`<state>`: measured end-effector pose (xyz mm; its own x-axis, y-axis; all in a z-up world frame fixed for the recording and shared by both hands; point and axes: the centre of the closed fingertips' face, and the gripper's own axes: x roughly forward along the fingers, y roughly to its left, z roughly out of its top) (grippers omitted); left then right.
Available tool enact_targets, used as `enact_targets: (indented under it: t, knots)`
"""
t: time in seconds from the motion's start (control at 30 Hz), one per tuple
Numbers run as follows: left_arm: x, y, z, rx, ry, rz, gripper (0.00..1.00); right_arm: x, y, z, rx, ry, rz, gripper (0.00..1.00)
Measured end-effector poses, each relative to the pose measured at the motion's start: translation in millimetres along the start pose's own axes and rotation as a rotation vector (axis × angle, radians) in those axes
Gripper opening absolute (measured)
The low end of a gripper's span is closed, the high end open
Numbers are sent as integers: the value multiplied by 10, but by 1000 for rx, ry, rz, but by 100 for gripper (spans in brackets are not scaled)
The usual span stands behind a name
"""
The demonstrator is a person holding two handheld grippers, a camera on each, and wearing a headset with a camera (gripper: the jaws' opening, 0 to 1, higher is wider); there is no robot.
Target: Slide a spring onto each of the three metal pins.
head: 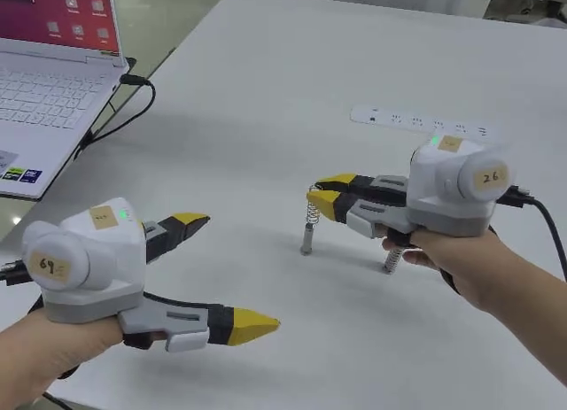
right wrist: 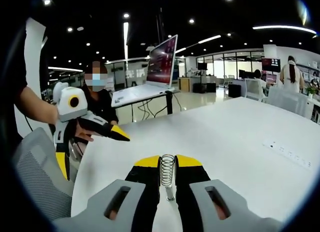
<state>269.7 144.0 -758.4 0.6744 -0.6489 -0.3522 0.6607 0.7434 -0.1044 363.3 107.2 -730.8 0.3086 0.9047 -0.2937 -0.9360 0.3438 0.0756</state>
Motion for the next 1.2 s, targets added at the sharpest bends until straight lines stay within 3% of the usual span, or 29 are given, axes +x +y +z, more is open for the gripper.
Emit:
enact_targets:
  t: [1.2]
  knots:
    - [7, -14, -46, -16, -3, -4, 98, 66, -65, -119, 34, 10, -2, 8]
